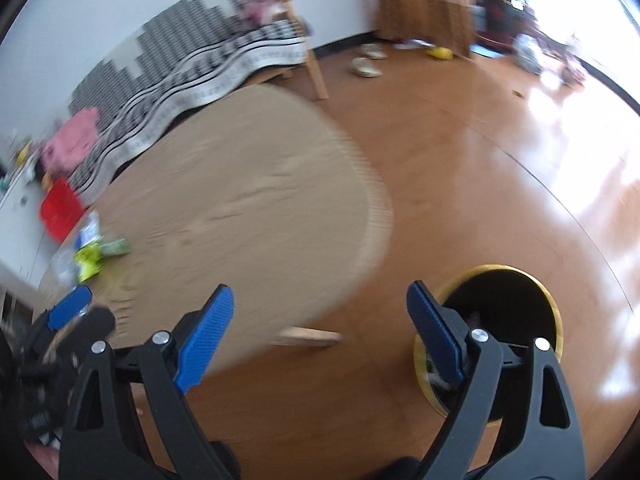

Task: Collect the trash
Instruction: 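Return both tools to the table above the remaining trash, then grasp the crumpled blue-white paper with the left tool while the right tool grasps the yellow-green snack bag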

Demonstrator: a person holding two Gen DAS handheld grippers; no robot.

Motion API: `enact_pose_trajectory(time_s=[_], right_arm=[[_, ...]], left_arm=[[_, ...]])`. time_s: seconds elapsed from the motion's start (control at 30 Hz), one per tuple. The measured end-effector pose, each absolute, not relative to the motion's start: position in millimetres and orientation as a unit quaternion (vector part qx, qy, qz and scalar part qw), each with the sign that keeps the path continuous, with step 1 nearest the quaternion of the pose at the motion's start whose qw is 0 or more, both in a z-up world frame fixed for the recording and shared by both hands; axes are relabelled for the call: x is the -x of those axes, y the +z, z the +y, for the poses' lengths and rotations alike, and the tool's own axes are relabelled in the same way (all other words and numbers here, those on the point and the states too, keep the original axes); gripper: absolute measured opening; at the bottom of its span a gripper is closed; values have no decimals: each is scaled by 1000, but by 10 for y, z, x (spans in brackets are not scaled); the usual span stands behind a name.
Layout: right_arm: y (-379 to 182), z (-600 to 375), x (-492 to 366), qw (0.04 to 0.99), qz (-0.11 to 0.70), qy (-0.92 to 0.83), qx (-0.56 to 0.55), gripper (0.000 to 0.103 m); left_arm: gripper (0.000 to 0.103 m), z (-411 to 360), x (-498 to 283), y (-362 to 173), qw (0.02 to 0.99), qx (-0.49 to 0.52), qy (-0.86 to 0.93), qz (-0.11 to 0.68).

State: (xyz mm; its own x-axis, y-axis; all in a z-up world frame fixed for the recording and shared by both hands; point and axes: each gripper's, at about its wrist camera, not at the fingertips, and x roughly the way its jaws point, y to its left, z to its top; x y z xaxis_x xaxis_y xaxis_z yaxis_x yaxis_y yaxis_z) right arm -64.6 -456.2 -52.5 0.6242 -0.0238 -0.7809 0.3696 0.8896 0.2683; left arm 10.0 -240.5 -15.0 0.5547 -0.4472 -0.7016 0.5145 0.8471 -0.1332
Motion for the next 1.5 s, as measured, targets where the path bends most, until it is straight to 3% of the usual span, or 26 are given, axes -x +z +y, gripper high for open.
enact_pose_trajectory(time_s=[0.33,0.7,0.8,0.87,1.03,1.3,1.4,1.5], right_arm=[[-523,-3309,-328,884,436,-16,-169,85],[-648,-2647,-852,877,447,41,-169,85],[-685,-2514,-977,875,448,58,-173,85],[-691,-2425,-1054,873,446,75,-181,85],[-676,-2130,-1195,869,446,117,-179,85],[-829,-1789,-1471,864,457,120,-177,69],[-903,-1740,-1524,856,461,128,-195,44],[-823,-1680,-1457,867,449,126,-177,35]], left_arm=[[94,-786,-730,-290,906,-22,-111,408],[93,-586,-1092,-632,893,-22,-90,440],[71,-587,-1143,-674,889,-20,-106,444],[25,-592,-1137,-660,885,-16,-124,449],[25,-483,-1020,-543,886,-9,-137,443],[25,-58,-899,-396,890,14,-118,441],[25,82,-913,-379,889,29,-107,444],[25,138,-929,-328,891,37,-103,441]])
